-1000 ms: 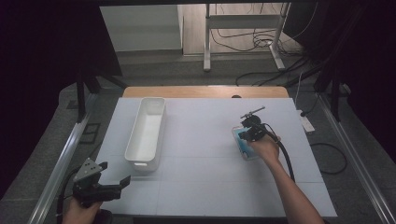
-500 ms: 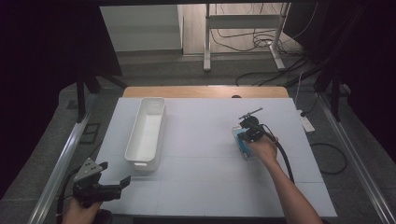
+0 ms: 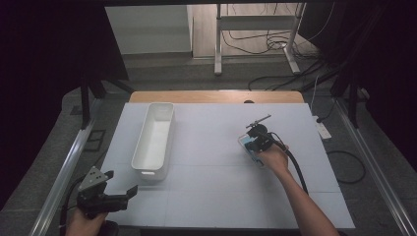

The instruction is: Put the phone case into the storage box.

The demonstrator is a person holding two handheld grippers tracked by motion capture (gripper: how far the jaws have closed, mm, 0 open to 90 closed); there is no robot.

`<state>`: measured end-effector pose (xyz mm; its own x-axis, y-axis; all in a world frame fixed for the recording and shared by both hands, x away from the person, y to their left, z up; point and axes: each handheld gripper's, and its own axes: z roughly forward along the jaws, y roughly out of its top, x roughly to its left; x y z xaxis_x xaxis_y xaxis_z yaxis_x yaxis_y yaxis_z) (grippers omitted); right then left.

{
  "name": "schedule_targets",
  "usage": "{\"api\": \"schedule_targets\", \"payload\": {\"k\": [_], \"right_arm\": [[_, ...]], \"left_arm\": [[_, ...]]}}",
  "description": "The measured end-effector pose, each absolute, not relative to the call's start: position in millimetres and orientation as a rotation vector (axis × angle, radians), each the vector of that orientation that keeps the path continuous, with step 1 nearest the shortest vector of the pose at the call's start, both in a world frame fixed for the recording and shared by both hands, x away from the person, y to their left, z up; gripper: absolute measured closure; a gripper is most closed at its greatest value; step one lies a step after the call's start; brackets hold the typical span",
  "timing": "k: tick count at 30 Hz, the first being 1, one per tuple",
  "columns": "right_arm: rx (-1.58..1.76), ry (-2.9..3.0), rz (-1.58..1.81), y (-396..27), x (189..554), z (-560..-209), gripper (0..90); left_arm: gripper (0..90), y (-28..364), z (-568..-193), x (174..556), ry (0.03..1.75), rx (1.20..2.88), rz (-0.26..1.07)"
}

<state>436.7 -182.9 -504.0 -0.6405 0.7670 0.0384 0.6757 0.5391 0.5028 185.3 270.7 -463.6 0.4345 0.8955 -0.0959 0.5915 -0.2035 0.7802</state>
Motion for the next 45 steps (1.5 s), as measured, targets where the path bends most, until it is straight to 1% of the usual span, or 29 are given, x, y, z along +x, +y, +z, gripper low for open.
{"api": "schedule_targets", "payload": {"k": [14,24,29,39,45], "right_arm": [[1.132,2.656,0.728,-158,424,-505,89.6],[1.136,2.605,0.754,-146,429,-508,89.6],[1.124,2.646,0.764,-143,425,-508,89.6],[1.038,2.761,0.738,-133,405,-506,89.6],[1.008,2.783,0.751,-122,399,-507,89.6]], "left_arm": [[2.5,270,-464,185,1.256,1.913,0.495],[2.6,270,-464,186,1.258,1.917,0.496],[2.6,270,-464,186,1.259,1.917,0.495],[2.6,270,-463,186,1.258,1.920,0.496],[2.7,270,-463,186,1.258,1.920,0.497]]}}
